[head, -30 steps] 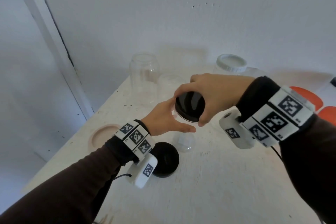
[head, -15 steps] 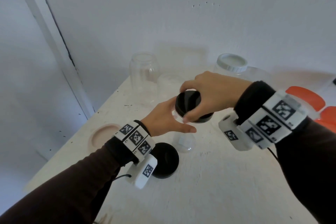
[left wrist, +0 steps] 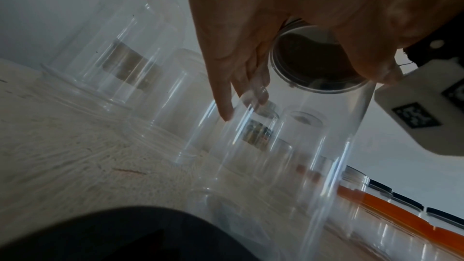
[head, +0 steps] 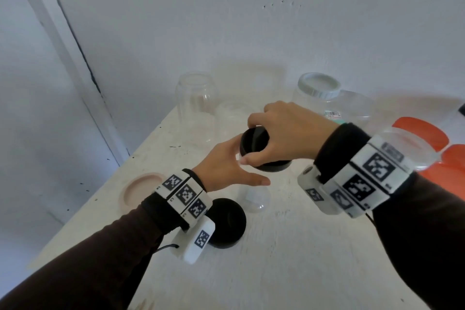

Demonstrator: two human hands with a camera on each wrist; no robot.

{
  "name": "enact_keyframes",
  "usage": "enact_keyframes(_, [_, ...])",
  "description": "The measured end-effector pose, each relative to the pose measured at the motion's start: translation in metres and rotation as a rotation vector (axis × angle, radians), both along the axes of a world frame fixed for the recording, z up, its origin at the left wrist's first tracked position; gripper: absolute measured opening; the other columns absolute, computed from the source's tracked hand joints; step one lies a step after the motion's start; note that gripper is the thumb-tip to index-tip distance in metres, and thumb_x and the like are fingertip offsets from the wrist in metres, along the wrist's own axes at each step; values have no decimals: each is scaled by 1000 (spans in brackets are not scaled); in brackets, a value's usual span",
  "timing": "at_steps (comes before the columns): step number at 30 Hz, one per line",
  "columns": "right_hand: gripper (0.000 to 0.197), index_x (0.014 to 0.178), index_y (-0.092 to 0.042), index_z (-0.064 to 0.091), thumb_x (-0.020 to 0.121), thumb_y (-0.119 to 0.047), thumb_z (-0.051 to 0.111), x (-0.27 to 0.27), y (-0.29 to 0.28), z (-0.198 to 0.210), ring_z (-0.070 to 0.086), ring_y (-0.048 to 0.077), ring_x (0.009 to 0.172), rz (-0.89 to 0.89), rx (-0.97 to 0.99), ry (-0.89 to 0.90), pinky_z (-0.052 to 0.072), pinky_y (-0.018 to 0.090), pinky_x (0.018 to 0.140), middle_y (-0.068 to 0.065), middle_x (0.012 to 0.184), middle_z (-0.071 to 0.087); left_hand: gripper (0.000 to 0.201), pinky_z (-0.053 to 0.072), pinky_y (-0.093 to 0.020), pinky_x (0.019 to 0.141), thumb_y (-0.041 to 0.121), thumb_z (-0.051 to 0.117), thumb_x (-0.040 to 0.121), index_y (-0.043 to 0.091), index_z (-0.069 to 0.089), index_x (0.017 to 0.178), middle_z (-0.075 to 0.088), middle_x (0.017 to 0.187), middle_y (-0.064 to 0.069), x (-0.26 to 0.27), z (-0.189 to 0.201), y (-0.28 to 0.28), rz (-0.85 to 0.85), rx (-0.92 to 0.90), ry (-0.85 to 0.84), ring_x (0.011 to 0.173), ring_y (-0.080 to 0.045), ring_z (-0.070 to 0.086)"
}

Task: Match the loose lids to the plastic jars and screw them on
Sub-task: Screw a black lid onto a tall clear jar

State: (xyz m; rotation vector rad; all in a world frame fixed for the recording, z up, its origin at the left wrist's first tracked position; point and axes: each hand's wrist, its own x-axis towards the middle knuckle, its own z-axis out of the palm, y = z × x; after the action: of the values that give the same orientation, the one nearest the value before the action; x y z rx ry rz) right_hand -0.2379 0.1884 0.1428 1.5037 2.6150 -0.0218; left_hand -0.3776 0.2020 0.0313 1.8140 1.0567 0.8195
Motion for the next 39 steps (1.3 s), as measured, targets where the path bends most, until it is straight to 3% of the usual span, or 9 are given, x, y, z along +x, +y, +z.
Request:
enact_keyframes(3, [66, 114, -17, 51, 77, -71, 48, -4, -2, -4, 46, 12, 70, -70, 85, -44, 30, 19, 53, -3, 84, 49, 71, 44, -18, 92, 24, 85, 61, 32, 48, 120, 61, 112, 16, -1, -1, -1, -6, -5, -21, 106, 2, 56])
enact_keyframes(6, [74, 135, -26, 37, 76, -66, 55, 5, 0, 4, 47, 14, 93, -19, -137, -45, 41, 24, 75, -2, 117, 46, 69, 43, -18, 92, 26, 86, 60, 34, 48, 118, 61, 111, 16, -3, 0, 0, -9, -1, 7, 107, 2, 55])
enact_keyframes(9, [75, 136, -36, 36, 71, -49, 72, 9, 4, 10, 46, 12, 104, 78, -289, -10, 45, 26, 88, -7, 119, 41, 65, 42, -8, 86, 26, 86, 60, 43, 46, 109, 59, 105, 21, -3, 1, 0, -14, 0, 25, 102, 11, 53])
enact_keyframes(14, [65, 115, -21, 53, 69, -67, 62, 3, 4, -4, 53, 14, 82, -15, -11, 33, 39, 15, 61, -4, 89, 52, 70, 43, -17, 92, 21, 87, 58, 34, 50, 115, 63, 110, 15, -2, -3, -1, 20, -37, -59, 107, 3, 55])
enact_keyframes(17, [71, 119, -21, 50, 71, -72, 54, 1, 4, -6, 53, 15, 83, -29, 38, -21, 36, 16, 58, -3, 94, 53, 71, 42, -17, 92, 22, 87, 59, 32, 49, 119, 62, 112, 15, -3, -3, 0, 4, -27, -40, 108, 3, 55])
enact_keyframes(22, [73, 133, -40, 40, 69, -49, 74, 15, 10, 10, 46, 10, 107, 98, -320, 63, 45, 27, 92, -9, 119, 44, 70, 42, -20, 95, 28, 86, 59, 36, 48, 117, 59, 112, 17, -4, 1, 1, -28, -36, 4, 110, 4, 52])
enact_keyframes(28, [58, 109, -22, 54, 73, -67, 53, 7, 0, -11, 46, 11, 70, -4, 65, 54, 38, 20, 62, -4, 82, 46, 67, 44, -11, 85, 26, 86, 58, 38, 48, 112, 61, 106, 17, 3, -1, -4, 35, 9, -32, 101, 6, 56])
enact_keyframes(32, [53, 92, -17, 49, 76, -68, 48, -1, -8, -17, 42, 12, 61, -95, 164, 56, 39, 26, 61, -3, 72, 43, 72, 45, -12, 86, 22, 86, 58, 29, 49, 119, 63, 106, 16, 6, -2, -7, 54, 33, -63, 100, 3, 58])
enact_keyframes(39, [74, 138, -34, 34, 74, -58, 63, 19, 1, 2, 44, 12, 104, 29, -215, 57, 40, 23, 86, -8, 119, 39, 70, 41, -10, 87, 30, 85, 58, 35, 47, 117, 60, 109, 18, 3, 1, -7, 26, 14, 11, 105, 6, 53])
